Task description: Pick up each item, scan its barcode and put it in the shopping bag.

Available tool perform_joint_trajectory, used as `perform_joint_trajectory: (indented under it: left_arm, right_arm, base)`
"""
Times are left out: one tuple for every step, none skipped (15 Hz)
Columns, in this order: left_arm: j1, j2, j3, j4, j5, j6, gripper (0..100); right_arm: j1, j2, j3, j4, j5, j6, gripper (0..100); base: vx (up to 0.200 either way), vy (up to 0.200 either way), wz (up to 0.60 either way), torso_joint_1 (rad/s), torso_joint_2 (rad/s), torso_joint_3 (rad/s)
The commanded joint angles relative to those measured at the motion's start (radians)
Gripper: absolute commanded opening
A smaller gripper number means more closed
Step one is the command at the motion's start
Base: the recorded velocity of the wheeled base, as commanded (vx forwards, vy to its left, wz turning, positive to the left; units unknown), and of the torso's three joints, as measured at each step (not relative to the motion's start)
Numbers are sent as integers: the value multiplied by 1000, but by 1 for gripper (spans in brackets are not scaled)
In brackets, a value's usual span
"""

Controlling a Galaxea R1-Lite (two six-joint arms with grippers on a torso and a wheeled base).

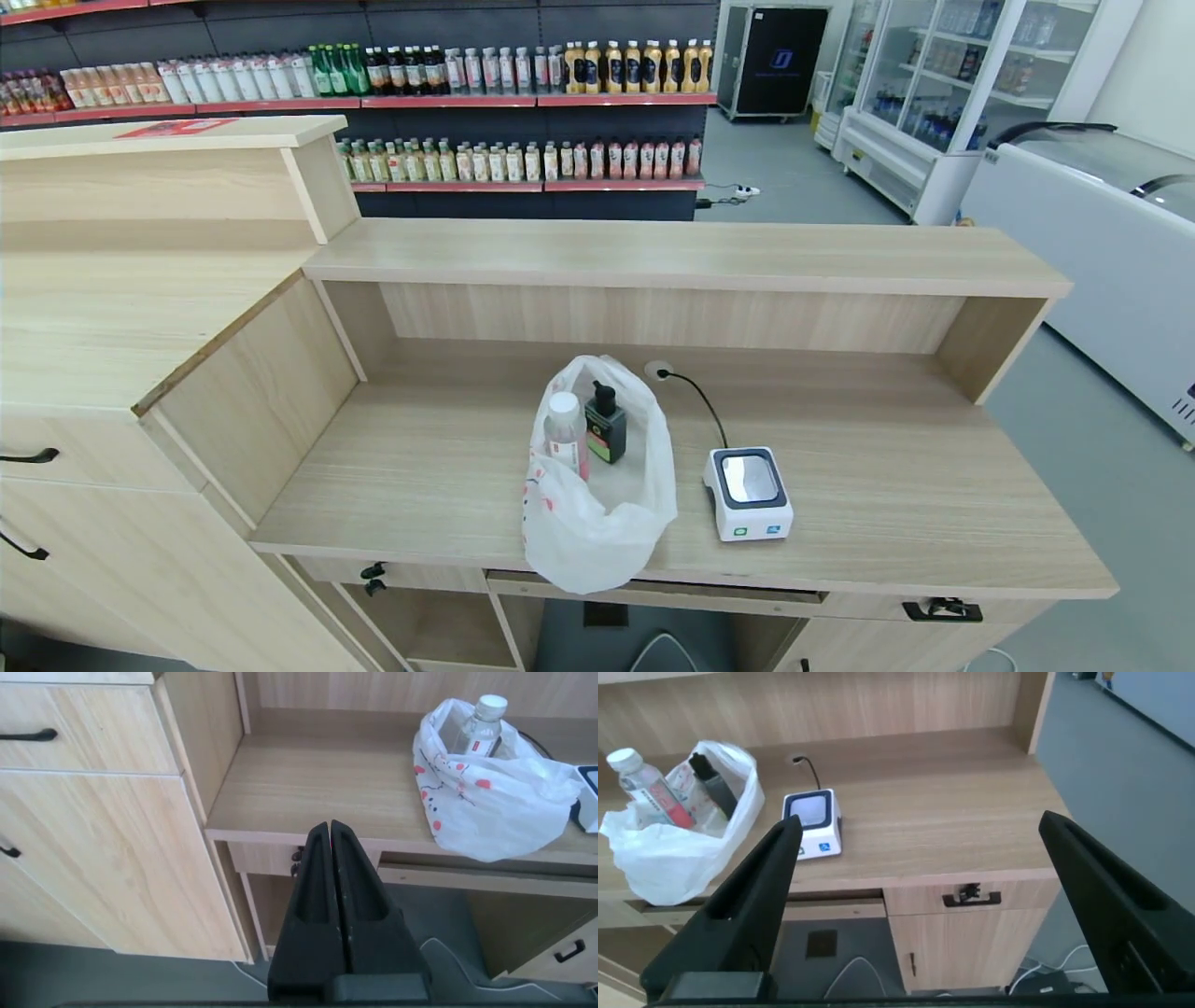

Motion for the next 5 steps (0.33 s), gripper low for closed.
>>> perform_joint_trajectory:
  left_arm:
    - [0, 0, 0, 0, 0, 0, 0]
    - [0, 0, 0, 0, 0, 0, 0]
    - [0, 0, 0, 0, 0, 0, 0]
    - [0, 0, 0, 0, 0, 0, 0]
    - [0, 0, 0, 0, 0, 0, 0]
  right_arm:
    - [0, 3, 0, -1, 0, 0, 100]
    - [0, 3, 0, -1, 1, 0, 100]
    - [0, 3, 0, -1, 1, -2, 100]
    - [0, 3, 0, 1, 1, -2, 100]
    - [0, 3, 0, 1, 0, 0, 100]
  base:
    - [0, 0, 0, 0, 0, 0]
    - [0, 0, 0, 0, 0, 0]
    - [0, 0, 0, 0, 0, 0]
    - [0, 0, 0, 0, 0, 0]
    - [0, 0, 0, 0, 0, 0]
